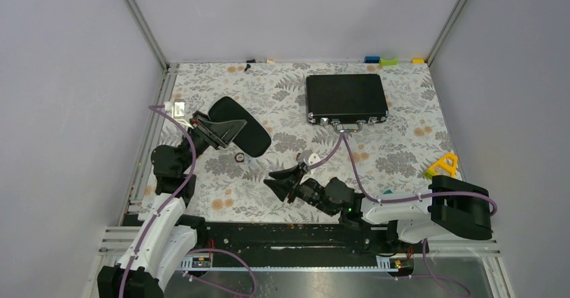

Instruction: Open the umbrella

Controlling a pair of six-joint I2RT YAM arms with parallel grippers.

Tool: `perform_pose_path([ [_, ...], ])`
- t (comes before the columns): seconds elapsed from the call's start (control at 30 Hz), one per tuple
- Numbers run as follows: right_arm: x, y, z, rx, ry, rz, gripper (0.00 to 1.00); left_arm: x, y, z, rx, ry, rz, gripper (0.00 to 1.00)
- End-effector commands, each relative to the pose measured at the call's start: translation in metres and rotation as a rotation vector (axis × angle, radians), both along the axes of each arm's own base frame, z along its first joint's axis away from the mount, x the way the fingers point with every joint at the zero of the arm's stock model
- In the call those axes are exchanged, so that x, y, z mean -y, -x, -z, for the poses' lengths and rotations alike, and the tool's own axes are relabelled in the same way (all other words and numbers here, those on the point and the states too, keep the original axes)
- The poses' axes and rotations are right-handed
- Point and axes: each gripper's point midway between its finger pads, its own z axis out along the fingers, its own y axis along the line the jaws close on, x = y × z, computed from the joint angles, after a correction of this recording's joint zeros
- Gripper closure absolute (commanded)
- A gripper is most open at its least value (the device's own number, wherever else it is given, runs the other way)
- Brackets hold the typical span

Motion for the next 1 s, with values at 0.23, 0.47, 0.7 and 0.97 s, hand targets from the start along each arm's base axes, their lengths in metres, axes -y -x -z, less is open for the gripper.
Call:
perform_pose_path([
  [0.23, 0.019, -0.024, 0.003, 0.068, 0.110, 0.213, 0.50, -0.018, 0.004, -0.052, 0.185, 0.068, -0.112, 1.00],
  [0.47, 0.018, -0.041, -0.031, 0.064, 0.089, 0.316, 0.55, -0.017, 0.005, -0.053, 0.186, 0.067, -0.108, 1.00],
  [0.7, 0.000, -0.037, -0.048, 0.095, 0.072, 0.268, 0.58, -0.018, 0.006, -0.055, 0.192, 0.065, -0.110, 1.00],
  [0.97, -0.015, -0.033, -0.048, 0.127, 0.093, 0.221, 0.64, -0.018, 0.006, -0.054, 0.188, 0.065, -0.111, 1.00],
])
